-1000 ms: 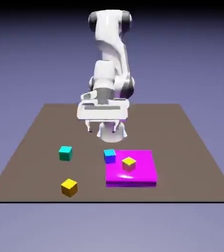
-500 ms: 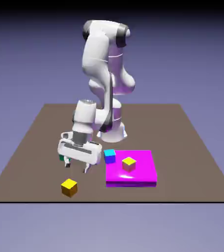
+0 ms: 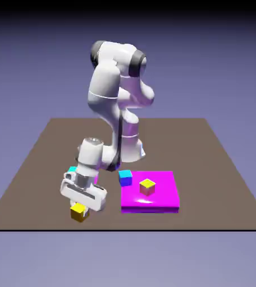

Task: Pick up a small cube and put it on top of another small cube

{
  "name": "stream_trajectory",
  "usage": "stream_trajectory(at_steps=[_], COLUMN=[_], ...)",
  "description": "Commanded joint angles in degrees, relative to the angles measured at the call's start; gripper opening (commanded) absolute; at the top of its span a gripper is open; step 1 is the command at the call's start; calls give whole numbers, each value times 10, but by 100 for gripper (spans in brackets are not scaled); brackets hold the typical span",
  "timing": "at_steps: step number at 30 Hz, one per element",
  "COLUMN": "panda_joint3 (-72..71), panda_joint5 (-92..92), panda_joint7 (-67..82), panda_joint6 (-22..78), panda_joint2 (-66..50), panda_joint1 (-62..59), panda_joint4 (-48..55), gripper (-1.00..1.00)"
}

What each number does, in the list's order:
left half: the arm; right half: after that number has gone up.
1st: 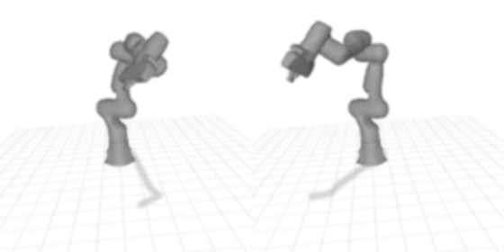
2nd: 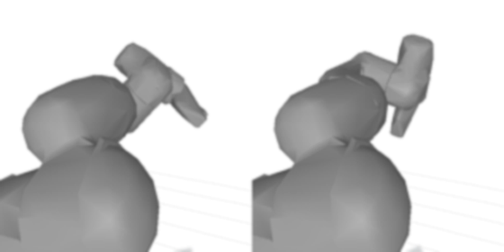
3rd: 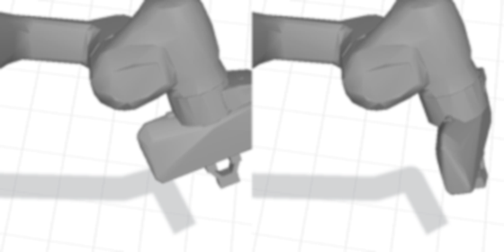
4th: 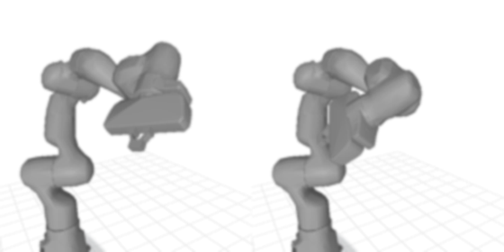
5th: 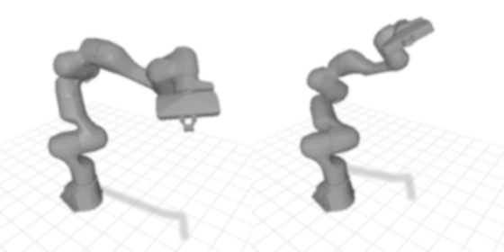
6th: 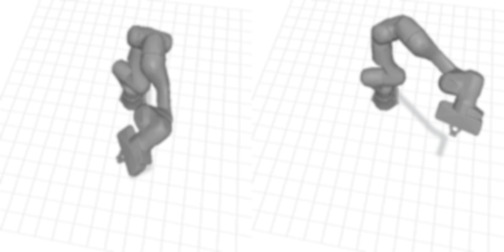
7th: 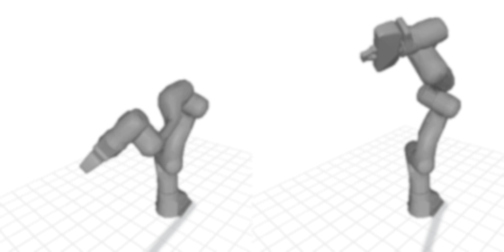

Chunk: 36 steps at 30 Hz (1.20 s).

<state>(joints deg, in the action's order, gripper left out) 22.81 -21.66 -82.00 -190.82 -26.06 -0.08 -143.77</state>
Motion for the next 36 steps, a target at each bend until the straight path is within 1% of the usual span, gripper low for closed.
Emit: stream_trajectory(at_steps=[1,3,36], panda_joint3=[6,7,-666], panda_joint5=[-2,-3,195], panda_joint7=[2,-2,-549], panda_joint6=[11,32,490], panda_joint2=[21,60,576], panda_joint1=[6,11,-292], panda_joint4=[-11,-31,-221], gripper=[-100,-100,-100])
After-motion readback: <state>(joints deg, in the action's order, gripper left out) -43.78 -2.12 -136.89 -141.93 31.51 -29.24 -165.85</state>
